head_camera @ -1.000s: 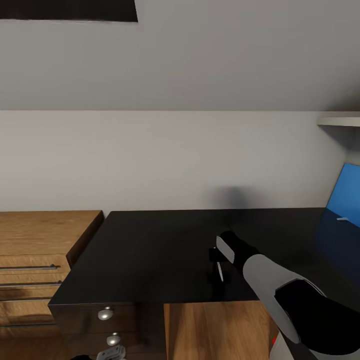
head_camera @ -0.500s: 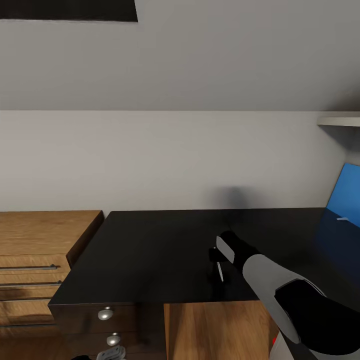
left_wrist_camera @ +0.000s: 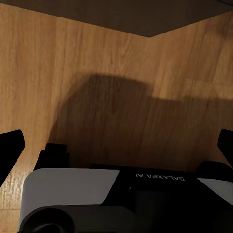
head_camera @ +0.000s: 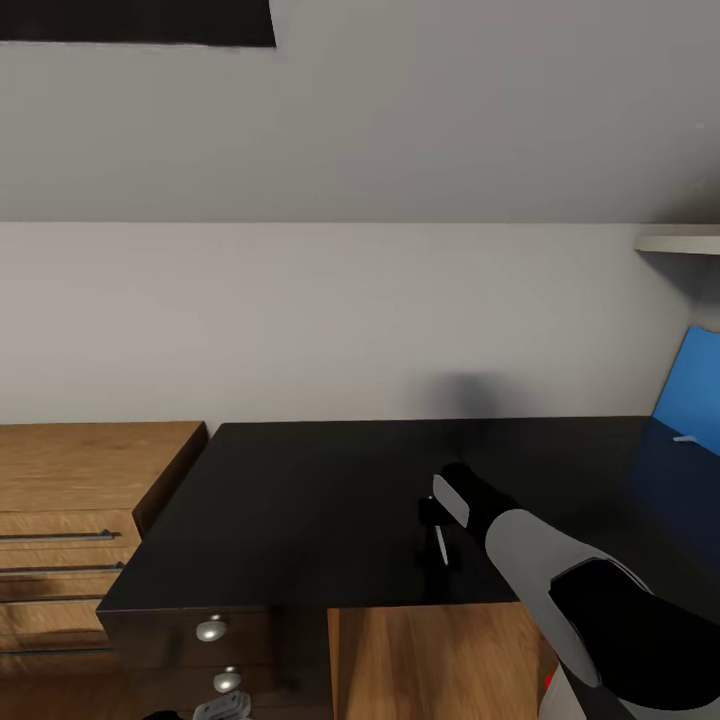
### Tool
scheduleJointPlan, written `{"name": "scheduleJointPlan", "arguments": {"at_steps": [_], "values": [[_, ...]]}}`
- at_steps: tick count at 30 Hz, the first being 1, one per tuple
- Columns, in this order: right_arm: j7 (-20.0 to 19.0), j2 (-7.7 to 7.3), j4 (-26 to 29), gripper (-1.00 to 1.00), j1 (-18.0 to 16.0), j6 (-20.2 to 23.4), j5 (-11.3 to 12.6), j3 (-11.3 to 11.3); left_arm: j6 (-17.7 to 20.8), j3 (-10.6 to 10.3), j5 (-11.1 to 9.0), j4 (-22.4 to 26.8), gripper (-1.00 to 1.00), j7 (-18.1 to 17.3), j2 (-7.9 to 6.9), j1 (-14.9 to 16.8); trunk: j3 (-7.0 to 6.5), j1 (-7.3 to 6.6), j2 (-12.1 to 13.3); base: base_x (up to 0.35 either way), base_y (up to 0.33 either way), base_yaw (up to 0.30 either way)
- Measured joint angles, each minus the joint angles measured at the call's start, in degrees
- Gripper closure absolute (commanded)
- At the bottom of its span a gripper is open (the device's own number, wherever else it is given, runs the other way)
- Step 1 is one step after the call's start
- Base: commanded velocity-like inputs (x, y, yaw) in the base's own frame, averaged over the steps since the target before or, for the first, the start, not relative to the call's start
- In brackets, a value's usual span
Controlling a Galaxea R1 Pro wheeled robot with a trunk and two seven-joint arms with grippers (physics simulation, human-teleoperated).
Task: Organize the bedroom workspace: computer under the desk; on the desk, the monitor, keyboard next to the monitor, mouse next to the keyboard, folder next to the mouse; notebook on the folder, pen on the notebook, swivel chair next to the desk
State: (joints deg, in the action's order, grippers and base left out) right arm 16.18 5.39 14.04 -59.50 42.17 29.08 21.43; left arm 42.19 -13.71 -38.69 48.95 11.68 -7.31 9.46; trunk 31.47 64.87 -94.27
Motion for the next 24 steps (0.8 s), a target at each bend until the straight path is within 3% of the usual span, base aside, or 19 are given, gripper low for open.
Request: {"name": "scheduleJointPlan", "arguments": {"at_steps": [7, 15, 24], "values": [[0.0, -0.01, -1.7, 1.0, 0.0, 0.1, 0.1, 0.0, -0.1, 0.0, 0.1, 0.0, -1.0, 0.0, 0.0, 0.0, -1.25, -1.53, 2.8, 0.0, 0.0, 0.0], [0.1, -0.06, 3.0, 1.0, 0.0, 0.8, 0.1, 0.1, -0.5, -0.1, 0.4, 0.0, -1.0, 0.1, 0.0, 0.0, -2.69, -3.29, 6.0, -0.004, 0.0, 0.0], [0.2, -0.02, 4.5, 1.0, 0.0, 0.7, 0.0, 0.1, -0.6, -0.1, 0.3, -1.3, -1.0, 0.1, 0.0, 0.0, -4.3, -5.23, 9.6, -0.273, 0.0, 0.0]]}}
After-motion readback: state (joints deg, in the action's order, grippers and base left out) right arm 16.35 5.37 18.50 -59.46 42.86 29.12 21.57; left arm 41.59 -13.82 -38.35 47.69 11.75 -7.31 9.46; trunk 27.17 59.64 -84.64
